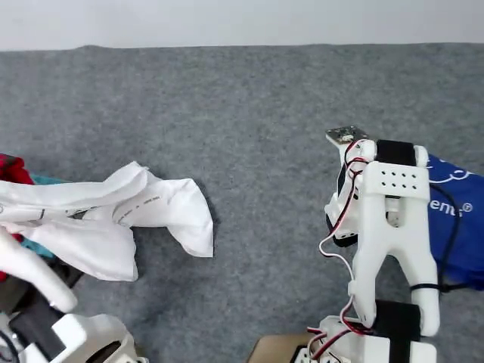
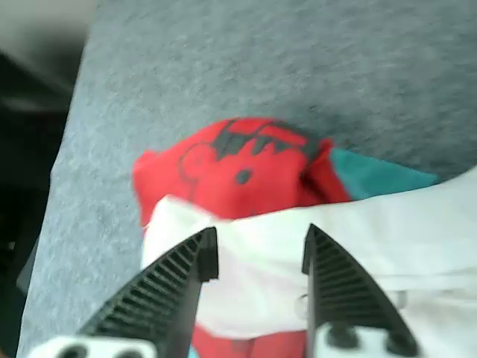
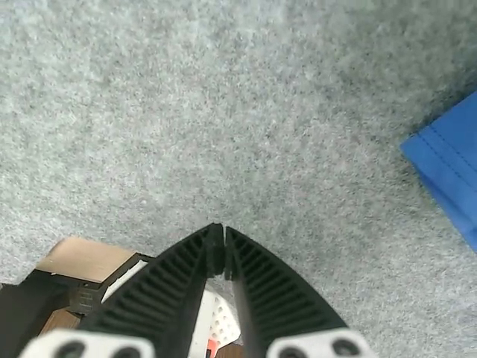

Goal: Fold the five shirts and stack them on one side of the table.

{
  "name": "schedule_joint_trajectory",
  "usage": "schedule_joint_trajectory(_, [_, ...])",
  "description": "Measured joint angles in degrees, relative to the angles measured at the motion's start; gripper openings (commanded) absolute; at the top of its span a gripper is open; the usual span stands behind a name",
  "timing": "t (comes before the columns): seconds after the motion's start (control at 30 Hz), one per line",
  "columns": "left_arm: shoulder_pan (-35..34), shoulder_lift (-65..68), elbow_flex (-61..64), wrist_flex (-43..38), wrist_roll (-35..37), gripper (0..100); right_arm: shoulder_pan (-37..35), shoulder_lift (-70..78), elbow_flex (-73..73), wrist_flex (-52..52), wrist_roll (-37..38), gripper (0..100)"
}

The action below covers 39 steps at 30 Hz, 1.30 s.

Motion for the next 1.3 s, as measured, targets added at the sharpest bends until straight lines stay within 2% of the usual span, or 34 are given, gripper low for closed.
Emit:
schedule_joint_trajectory(0.2, [16.35,-1.32,-0.35,5.27,0.0,20,0.0,0.0,0.0,0.0,0.0,0.9])
schedule_joint_trajectory(0.33, [26.99,1.32,-0.09,7.91,3.96,20,0.0,1.93,0.0,0.0,0.0,0.9])
schedule_joint_trajectory(0.47, [33.58,8.97,0.0,8.7,8.35,20,0.09,4.48,0.0,0.0,0.0,0.9])
schedule_joint_trajectory(0.73, [37.63,21.54,0.0,8.97,13.36,20,0.09,5.01,0.0,0.0,0.0,0.9])
schedule_joint_trajectory(1.3, [37.98,23.38,0.0,7.74,15.38,20,0.09,5.1,0.0,0.0,0.0,0.9])
